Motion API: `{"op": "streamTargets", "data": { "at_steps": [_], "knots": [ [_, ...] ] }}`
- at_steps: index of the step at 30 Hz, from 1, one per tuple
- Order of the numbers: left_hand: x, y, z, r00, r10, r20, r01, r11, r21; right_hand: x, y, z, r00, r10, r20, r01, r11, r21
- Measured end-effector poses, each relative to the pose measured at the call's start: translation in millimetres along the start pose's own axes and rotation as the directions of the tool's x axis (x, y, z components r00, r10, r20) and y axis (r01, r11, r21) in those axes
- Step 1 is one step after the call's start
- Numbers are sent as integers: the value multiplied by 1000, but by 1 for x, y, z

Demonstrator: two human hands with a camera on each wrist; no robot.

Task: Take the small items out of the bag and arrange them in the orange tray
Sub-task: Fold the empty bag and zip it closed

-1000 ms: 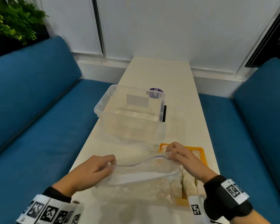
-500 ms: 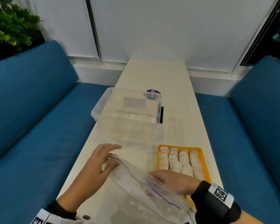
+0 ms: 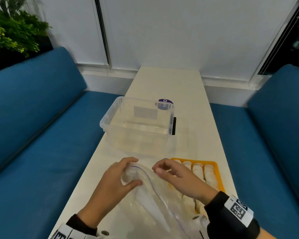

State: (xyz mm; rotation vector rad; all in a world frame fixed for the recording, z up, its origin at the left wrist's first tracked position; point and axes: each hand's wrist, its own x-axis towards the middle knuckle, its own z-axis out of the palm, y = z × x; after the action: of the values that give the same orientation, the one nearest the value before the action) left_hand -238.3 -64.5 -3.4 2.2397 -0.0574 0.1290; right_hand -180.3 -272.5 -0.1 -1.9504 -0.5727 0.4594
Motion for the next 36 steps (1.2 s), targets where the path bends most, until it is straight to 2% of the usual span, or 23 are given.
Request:
{"op": "streamTargets", "data": {
  "at_steps": [3, 6, 9, 11, 13, 14, 16, 18, 20, 23, 26, 28, 30, 32, 34, 36],
  "knots": [
    [0, 4, 6, 985, 164, 51, -171, 970, 173, -3, -15, 9, 988, -149, 47, 154, 974, -165],
    [1, 2, 8, 934, 337, 119, -357, 875, 329, -6, -22, 16, 986, -154, 71, 165, 970, -181],
    [-2, 5, 10, 928, 357, 107, -366, 817, 447, -12, -27, 21, 985, -84, 147, 77, 996, 52],
    [-4, 5, 14, 912, 394, 113, -385, 729, 566, -13, -27, 27, 987, -61, 146, 60, 998, 13],
    [-5, 2, 14, 903, 411, 125, -404, 714, 572, -12, -22, 31, 993, -48, 110, 56, 996, -71],
    [-5, 1, 11, 917, 380, 120, -380, 740, 555, -12, -19, 30, 993, -34, 110, 39, 998, -39],
    [-5, 5, 2, 958, 265, 111, -282, 798, 532, -12, -11, 25, 992, -11, 123, -9, 988, 157],
    [-5, 9, -7, 981, 167, 102, -196, 826, 528, -13, -8, 14, 996, 9, 88, -41, 928, 371],
    [-6, 6, -13, 989, 27, 147, -101, 847, 523, -11, -10, 5, 1000, 20, 23, -28, 887, 461],
    [-2, -3, -17, 992, 59, 113, -112, 828, 550, -3, -11, -5, 994, 62, -86, -22, 914, 406],
    [-1, -9, -17, 981, 190, 40, -179, 808, 562, 3, -11, -12, 970, 75, -232, 12, 937, 350],
    [-1, -8, -17, 977, 213, 22, -187, 799, 571, 5, -12, -14, 948, 66, -313, 32, 954, 298],
    [-1, -9, -17, 980, 173, 96, -197, 804, 561, 7, -16, -13, 936, 26, -351, 49, 978, 205],
    [-2, -10, -20, 976, 76, 203, -163, 872, 461, 7, -22, -9, 949, -13, -315, 62, 987, 147],
    [-1, -1, -25, 964, -37, 262, -30, 968, 248, 8, -27, -3, 971, -41, -236, 72, 990, 125],
    [3, 9, -23, 953, -93, 287, 79, 995, 62, 10, -31, 2, 983, -63, -173, 87, 987, 135]
  ]
}}
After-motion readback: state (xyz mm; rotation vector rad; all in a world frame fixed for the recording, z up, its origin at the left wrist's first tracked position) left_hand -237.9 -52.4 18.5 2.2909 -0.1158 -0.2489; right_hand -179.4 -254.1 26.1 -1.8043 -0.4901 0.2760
